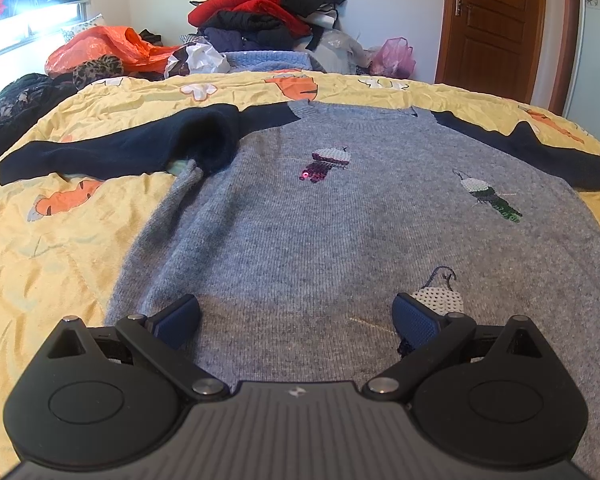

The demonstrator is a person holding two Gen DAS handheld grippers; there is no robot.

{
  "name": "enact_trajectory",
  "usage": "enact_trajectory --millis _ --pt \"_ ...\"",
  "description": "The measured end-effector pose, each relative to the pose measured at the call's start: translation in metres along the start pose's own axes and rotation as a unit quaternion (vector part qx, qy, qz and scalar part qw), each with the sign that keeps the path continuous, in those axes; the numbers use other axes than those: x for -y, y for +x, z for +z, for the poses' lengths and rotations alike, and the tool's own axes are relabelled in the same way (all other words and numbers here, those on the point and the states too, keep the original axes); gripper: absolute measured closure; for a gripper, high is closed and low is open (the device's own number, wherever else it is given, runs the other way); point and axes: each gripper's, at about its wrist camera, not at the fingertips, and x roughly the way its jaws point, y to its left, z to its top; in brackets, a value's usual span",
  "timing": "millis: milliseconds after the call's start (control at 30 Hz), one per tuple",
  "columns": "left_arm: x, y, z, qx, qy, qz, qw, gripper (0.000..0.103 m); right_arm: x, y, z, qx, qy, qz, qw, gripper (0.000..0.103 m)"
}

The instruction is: Fold small clothes

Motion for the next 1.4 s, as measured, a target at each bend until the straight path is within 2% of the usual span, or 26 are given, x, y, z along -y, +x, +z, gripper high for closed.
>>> enact_trajectory --millis 100,233,333,433,533,567,600,733,833,900,1000,1067,1167,1300,1367,1400 --pt "0.0 0.0 0.0 0.0 0.0 0.0 1.0 0.0 0.017 0.017 0.004 -0.006 0.028 -0.013 0.999 0.027" --pt "0.0 0.0 0.0 0.0 0.0 0.0 1.0 0.0 0.029 0.039 -0.004 -0.015 0.06 -0.012 0.998 0.028" --pt "0.0 0.0 0.0 0.0 0.0 0.0 1.0 0.0 0.031 0.042 -0.005 0.007 0.053 -0.005 0.999 0.033" --pt "0.0 0.0 0.0 0.0 0.0 0.0 1.0 0.0 0.028 0.049 -0.004 0.013 0.051 -0.013 0.999 0.046" --pt "0.0 0.0 0.0 0.0 0.0 0.0 1.0 0.0 0.022 0.053 -0.002 0.011 0.024 -0.036 0.999 0.07" --pt "0.0 0.0 0.0 0.0 0.0 0.0 1.0 0.0 0.021 0.056 -0.002 0.008 0.021 -0.043 0.999 0.084" --pt "0.0 0.0 0.0 0.0 0.0 0.0 1.0 0.0 0.023 0.048 -0.001 0.007 0.02 -0.044 0.999 0.086" --pt "0.0 0.001 0.001 0.0 -0.001 -0.001 1.0 0.0 0.011 0.034 -0.004 0.03 0.003 -0.045 0.999 0.087" --pt "0.0 0.002 0.002 0.001 -0.003 -0.003 1.0 0.0 -0.02 0.013 -0.01 0.056 -0.044 -0.029 0.997 0.087" --pt "0.0 0.003 0.002 0.001 -0.006 -0.004 1.0 0.0 -0.052 -0.006 -0.019 0.069 -0.086 0.001 0.994 0.086" --pt "-0.001 0.003 0.003 0.002 -0.008 -0.006 1.0 0.0 -0.111 -0.035 -0.047 0.074 -0.142 0.075 0.984 0.086" --pt "-0.001 0.003 0.002 0.002 -0.008 -0.006 0.9999 0.0 -0.147 -0.043 -0.072 0.058 -0.17 0.127 0.975 0.086" --pt "-0.001 0.003 0.002 0.002 -0.008 -0.006 0.9999 0.0 -0.203 -0.037 -0.122 0.002 -0.208 0.183 0.961 0.087" --pt "-0.001 0.003 0.002 0.002 -0.007 -0.006 1.0 0.0 -0.246 -0.009 -0.191 -0.059 -0.254 0.174 0.95 0.087" --pt "-0.001 0.004 0.003 0.002 -0.006 -0.007 1.0 0.0 -0.254 -0.007 -0.215 -0.073 -0.26 0.16 0.95 0.086" --pt "-0.002 0.004 0.002 0.002 -0.005 -0.007 1.0 0.0 -0.253 -0.003 -0.222 -0.082 -0.258 0.153 0.95 0.082"
